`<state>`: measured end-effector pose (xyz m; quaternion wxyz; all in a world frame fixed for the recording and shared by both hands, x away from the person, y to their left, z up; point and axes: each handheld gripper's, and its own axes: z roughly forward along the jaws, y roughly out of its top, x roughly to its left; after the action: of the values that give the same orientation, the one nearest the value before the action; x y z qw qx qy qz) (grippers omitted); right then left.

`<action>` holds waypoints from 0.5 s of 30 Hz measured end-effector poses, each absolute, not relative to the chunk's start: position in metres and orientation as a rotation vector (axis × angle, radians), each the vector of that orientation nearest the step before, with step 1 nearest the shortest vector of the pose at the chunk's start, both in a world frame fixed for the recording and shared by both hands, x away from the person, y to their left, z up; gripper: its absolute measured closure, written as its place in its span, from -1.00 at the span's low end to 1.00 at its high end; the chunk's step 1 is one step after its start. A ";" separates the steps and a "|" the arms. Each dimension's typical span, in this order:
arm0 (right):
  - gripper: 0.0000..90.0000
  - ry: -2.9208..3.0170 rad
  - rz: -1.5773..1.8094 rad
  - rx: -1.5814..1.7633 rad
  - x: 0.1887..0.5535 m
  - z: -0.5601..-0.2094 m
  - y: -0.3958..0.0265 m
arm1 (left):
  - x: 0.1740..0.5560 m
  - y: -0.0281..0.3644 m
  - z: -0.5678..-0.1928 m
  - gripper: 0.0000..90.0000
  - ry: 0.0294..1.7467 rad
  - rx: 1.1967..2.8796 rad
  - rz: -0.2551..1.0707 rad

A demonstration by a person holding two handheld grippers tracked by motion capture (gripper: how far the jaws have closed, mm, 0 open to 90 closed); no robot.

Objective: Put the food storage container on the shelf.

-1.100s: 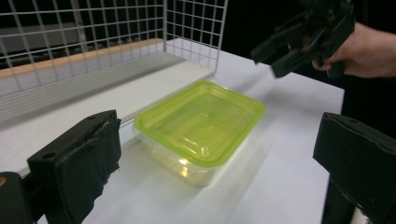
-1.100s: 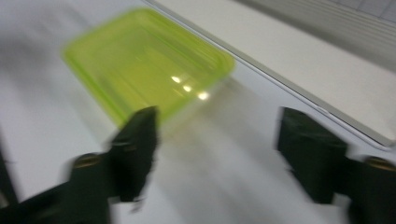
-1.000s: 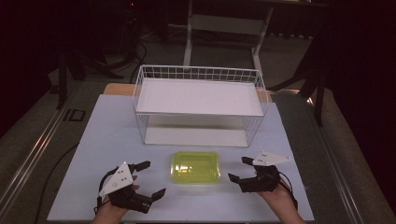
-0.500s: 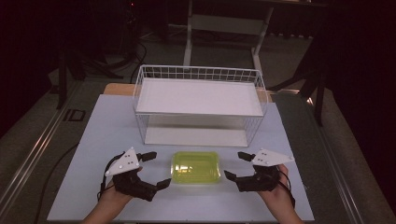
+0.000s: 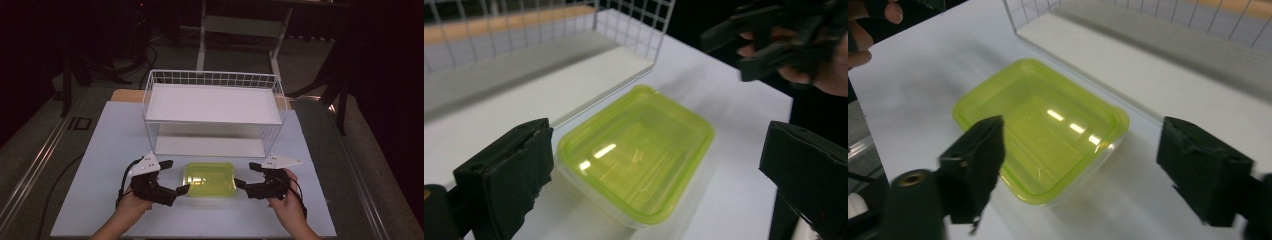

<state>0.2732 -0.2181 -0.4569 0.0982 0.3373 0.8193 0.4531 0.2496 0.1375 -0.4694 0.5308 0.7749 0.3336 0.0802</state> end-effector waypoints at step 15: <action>-0.67 2.427 1.388 1.558 0.298 -0.488 -0.214 | 0.275 0.137 -0.508 -0.96 1.119 1.762 -0.055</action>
<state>0.2978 -0.2139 -0.4880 -0.0294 0.4866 0.7579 0.4335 0.2751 0.1372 -0.5078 0.5029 0.7294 0.4632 -0.0227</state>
